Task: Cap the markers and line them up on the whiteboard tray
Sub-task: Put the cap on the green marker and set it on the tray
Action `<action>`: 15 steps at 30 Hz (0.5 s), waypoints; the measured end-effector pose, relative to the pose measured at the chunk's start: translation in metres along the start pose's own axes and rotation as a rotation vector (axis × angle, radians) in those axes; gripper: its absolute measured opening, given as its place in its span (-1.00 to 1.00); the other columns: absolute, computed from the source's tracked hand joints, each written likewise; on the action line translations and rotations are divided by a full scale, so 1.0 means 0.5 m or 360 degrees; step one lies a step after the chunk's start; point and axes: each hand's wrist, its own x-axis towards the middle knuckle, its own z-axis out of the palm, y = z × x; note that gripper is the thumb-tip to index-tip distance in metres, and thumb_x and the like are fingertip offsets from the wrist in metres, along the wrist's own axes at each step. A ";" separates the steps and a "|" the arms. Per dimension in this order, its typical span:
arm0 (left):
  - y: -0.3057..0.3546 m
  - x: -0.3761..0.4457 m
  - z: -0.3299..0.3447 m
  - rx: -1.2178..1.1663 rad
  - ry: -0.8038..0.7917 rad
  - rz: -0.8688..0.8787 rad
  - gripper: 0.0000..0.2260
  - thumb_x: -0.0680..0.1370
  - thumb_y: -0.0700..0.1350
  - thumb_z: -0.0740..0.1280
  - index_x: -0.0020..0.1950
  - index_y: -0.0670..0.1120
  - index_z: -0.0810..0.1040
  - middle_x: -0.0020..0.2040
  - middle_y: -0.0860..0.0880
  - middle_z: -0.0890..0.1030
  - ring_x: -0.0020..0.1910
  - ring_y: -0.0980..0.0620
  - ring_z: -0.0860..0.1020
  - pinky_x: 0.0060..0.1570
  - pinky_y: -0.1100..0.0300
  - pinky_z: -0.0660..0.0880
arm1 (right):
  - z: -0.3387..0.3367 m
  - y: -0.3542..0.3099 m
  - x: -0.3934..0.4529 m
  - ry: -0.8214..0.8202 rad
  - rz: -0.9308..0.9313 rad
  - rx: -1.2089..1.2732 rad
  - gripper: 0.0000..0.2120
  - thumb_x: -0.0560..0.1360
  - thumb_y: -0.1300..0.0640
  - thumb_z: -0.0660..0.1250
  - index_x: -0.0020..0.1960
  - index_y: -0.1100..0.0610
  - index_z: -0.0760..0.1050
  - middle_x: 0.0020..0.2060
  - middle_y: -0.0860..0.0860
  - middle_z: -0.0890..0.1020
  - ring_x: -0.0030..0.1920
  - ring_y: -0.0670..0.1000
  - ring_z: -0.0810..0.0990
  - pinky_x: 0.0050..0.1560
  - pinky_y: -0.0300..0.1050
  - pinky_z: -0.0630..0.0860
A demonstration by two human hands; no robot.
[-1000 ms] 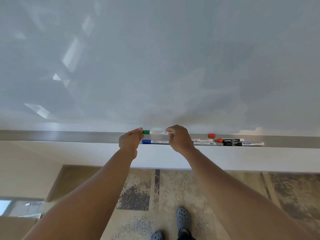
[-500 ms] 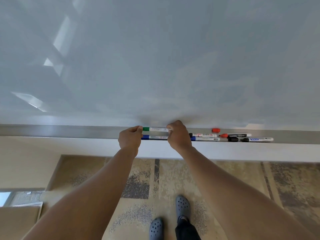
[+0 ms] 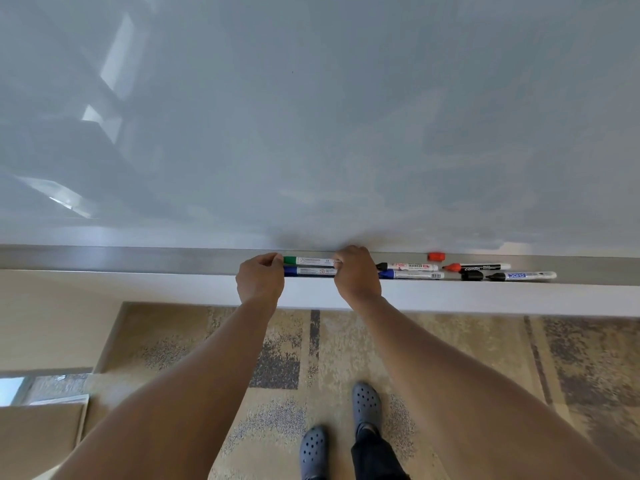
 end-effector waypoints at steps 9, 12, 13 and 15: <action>-0.004 0.004 0.008 0.0125 0.0014 0.0027 -0.81 0.56 0.00 0.32 0.08 0.04 0.68 -0.20 0.07 0.64 -0.26 0.04 0.57 -0.24 0.21 0.46 | 0.002 -0.003 -0.009 -0.0033 -0.0012 -0.0036 -0.72 0.37 0.50 0.16 -0.03 0.33 0.56 -0.06 0.15 0.52 0.07 0.13 0.41 -0.13 -0.20 0.21; -0.005 0.006 0.009 0.0137 0.0010 0.0028 -0.81 0.57 -0.02 0.30 0.09 0.03 0.68 -0.22 0.07 0.62 -0.30 0.09 0.53 -0.28 0.23 0.42 | 0.003 -0.002 -0.010 -0.0020 -0.0005 -0.0028 -0.73 0.38 0.50 0.15 -0.03 0.31 0.54 -0.04 0.15 0.52 0.08 0.13 0.40 -0.13 -0.19 0.21; -0.005 0.006 0.009 0.0149 0.0013 0.0031 -0.81 0.57 -0.02 0.30 0.08 0.03 0.68 -0.23 0.08 0.61 -0.31 0.10 0.53 -0.30 0.23 0.41 | 0.003 -0.002 -0.010 -0.0018 -0.0006 -0.0025 -0.73 0.38 0.50 0.15 -0.04 0.31 0.54 -0.04 0.15 0.51 0.09 0.13 0.40 -0.13 -0.19 0.21; -0.003 0.005 0.008 0.0170 0.0030 0.0046 -0.81 0.57 -0.03 0.29 0.07 0.03 0.68 -0.24 0.09 0.61 -0.30 0.09 0.54 -0.29 0.23 0.43 | 0.003 -0.003 -0.010 -0.0017 -0.0006 -0.0026 -0.75 0.39 0.49 0.15 -0.04 0.31 0.52 -0.03 0.15 0.51 0.10 0.13 0.39 -0.12 -0.19 0.22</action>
